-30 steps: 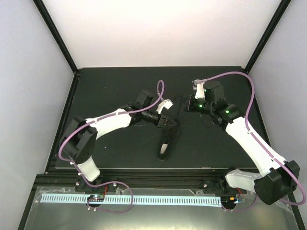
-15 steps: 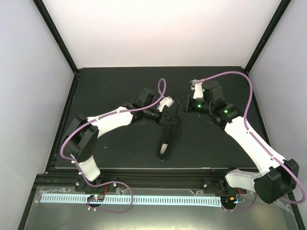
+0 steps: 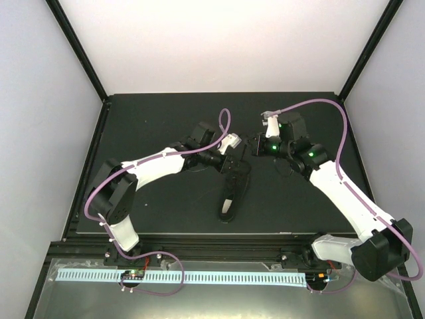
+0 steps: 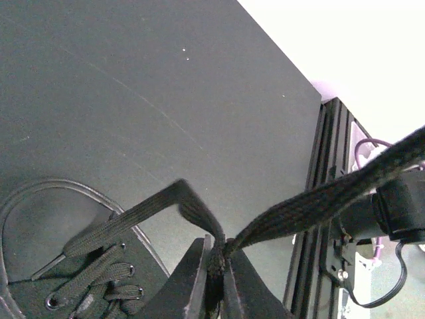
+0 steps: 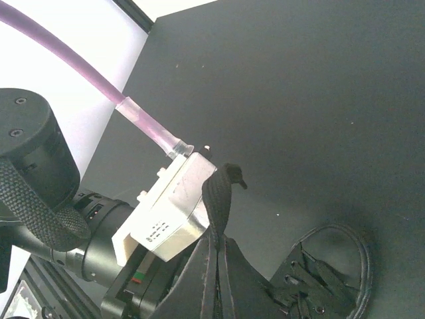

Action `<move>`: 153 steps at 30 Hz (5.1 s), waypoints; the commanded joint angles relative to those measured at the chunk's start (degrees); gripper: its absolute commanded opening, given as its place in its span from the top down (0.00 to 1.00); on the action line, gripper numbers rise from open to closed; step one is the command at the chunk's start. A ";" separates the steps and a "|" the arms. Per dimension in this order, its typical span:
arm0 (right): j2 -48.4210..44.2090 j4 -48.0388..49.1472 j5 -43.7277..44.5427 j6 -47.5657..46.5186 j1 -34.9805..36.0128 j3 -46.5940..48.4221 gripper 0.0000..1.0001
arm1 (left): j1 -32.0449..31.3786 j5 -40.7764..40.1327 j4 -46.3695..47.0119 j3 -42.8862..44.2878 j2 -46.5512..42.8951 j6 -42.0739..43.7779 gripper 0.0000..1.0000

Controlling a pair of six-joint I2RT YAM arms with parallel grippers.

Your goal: Tie the shoes

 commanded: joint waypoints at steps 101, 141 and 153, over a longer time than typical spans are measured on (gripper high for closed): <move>6.30 43.94 -18.22 -9.67 1.37 -33.44 0.98 | 5.81 -16.47 -7.27 -12.03 -18.33 7.55 0.39; 7.48 41.58 -20.59 -4.71 1.19 -29.97 0.98 | -7.27 -23.60 19.86 -22.79 -10.51 12.15 0.65; 7.54 40.86 -21.00 -5.09 1.19 -29.80 0.99 | -8.08 -29.79 21.55 -22.83 -10.00 12.93 0.75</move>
